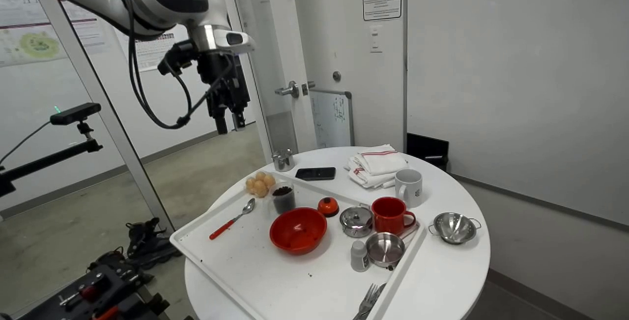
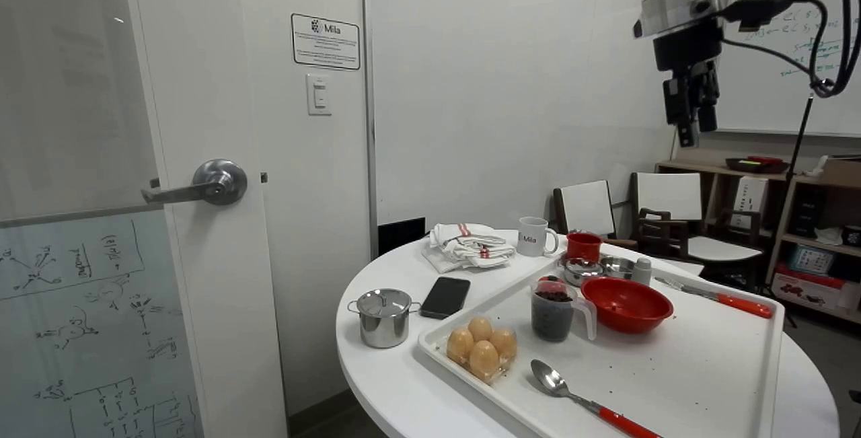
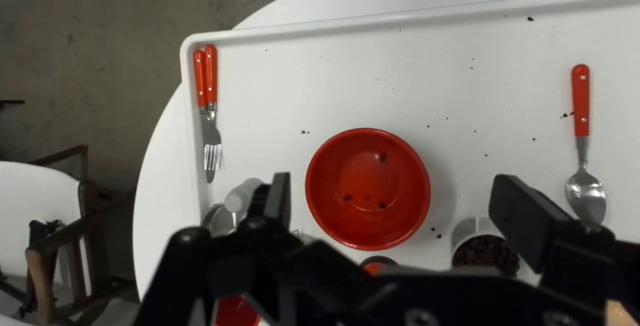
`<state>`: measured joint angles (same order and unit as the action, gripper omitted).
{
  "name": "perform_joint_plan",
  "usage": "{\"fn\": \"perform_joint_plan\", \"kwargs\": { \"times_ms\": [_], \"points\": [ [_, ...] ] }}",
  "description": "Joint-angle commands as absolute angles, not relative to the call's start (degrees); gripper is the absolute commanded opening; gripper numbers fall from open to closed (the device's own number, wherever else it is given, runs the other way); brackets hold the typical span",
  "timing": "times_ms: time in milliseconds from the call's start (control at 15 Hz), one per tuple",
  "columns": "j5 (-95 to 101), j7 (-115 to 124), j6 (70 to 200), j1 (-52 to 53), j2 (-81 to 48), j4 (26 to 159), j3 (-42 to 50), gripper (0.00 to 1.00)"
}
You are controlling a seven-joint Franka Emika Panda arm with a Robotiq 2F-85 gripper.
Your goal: Pour some beans from the jar into the bowl
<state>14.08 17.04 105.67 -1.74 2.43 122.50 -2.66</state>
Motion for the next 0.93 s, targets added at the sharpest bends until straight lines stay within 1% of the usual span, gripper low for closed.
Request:
{"fn": "perform_joint_plan", "kwargs": {
  "times_ms": [0,133,333,867],
  "points": [
    [14.07,17.14,106.28,-0.73,0.66,122.23,-1.94,1.0],
    [14.04,17.31,107.14,-0.29,-1.82,121.84,-1.86,1.0],
    [13.91,16.21,107.59,-0.23,-2.21,121.67,-1.87,1.0],
    [7.16,6.16,114.54,0.58,-15.68,116.79,-2.14,1.0]
  ]
}}
